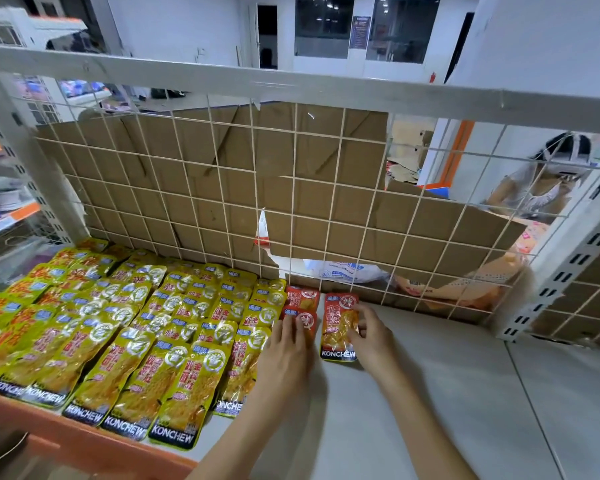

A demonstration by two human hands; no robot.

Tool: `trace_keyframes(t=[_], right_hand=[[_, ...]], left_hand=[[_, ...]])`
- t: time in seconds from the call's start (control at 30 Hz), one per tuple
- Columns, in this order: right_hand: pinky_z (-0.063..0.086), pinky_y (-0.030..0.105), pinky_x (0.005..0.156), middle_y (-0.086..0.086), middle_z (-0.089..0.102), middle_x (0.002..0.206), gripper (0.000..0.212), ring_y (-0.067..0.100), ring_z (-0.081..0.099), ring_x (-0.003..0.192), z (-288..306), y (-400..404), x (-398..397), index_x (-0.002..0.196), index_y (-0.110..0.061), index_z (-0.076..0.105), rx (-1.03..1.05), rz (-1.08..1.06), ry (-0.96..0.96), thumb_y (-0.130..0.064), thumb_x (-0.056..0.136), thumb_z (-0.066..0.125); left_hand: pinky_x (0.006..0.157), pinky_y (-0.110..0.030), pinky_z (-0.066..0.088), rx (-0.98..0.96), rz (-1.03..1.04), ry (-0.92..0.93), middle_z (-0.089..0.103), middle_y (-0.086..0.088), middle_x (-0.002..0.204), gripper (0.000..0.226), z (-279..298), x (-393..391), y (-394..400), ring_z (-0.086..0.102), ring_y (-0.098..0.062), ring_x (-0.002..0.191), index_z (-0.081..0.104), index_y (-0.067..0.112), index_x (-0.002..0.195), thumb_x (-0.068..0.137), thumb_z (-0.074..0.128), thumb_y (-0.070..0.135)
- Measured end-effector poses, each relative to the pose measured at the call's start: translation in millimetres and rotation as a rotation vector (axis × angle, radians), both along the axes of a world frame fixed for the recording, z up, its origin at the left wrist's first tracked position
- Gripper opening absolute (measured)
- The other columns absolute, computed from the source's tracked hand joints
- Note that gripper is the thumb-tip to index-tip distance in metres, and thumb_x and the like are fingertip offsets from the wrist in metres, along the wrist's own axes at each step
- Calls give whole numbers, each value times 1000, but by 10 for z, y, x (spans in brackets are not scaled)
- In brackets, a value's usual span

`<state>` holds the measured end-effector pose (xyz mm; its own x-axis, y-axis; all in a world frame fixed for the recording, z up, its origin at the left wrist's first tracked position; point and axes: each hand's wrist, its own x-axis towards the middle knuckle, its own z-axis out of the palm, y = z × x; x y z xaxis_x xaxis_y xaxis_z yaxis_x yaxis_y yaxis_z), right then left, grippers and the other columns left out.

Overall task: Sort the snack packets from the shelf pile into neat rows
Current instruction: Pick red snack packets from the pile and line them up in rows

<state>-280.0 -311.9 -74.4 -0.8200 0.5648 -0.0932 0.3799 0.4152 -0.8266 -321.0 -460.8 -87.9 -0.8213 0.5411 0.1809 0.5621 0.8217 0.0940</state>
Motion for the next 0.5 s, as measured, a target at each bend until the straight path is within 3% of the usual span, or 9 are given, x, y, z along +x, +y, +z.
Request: trace_keyframes(t=[0.07,0.1,0.17,0.2,0.3,0.4,0.5], right_hand=[[36,8,51,7,63,108,39,15,55,82,-2,-24,-2,128,-16,50,12,1,2,-3,91,55],[36,9,51,8,63,109,39,15,55,82,-2,-33,0,128,-16,50,15,-1,7,-3,91,54],[39,15,56,8,63,108,39,15,55,83,-4,-44,3,128,-16,51,21,-8,20,-4,91,54],[39,16,56,8,63,108,38,14,55,83,-8,-46,3,128,-16,51,20,-12,25,-4,92,54],[42,14,56,10,63,112,38,16,57,84,-2,-63,7,129,-16,50,1,-19,26,-4,92,53],[49,27,72,11,63,115,40,24,62,97,-3,-72,7,130,-16,49,2,-17,23,-5,92,54],[49,27,79,10,60,122,40,25,61,105,-20,-88,-29,131,-15,49,11,19,18,-6,92,54]], left_hand=[[99,-36,42,17,17,-33,39,-22,142,59,2,0,-22,39,-38,131,37,-2,140,92,51,31],[95,-36,45,42,-1,-23,45,-23,137,54,0,-23,-43,45,-40,125,44,-2,135,92,47,29],[78,-34,54,65,-81,-22,62,-20,110,46,-30,-63,-75,63,-37,100,64,0,111,79,56,32],[80,-34,54,74,-128,-41,61,-19,110,44,-38,-85,-91,63,-37,101,64,1,110,79,58,32],[99,-34,42,111,-165,-28,45,-22,135,49,53,-66,-118,43,-37,128,47,0,132,94,41,30],[77,-29,53,117,-186,-2,64,-16,108,48,29,-86,-159,64,-31,102,65,0,109,86,38,31],[70,-27,55,92,-212,30,67,-14,101,49,21,-77,-173,66,-29,95,69,0,103,83,38,32]])
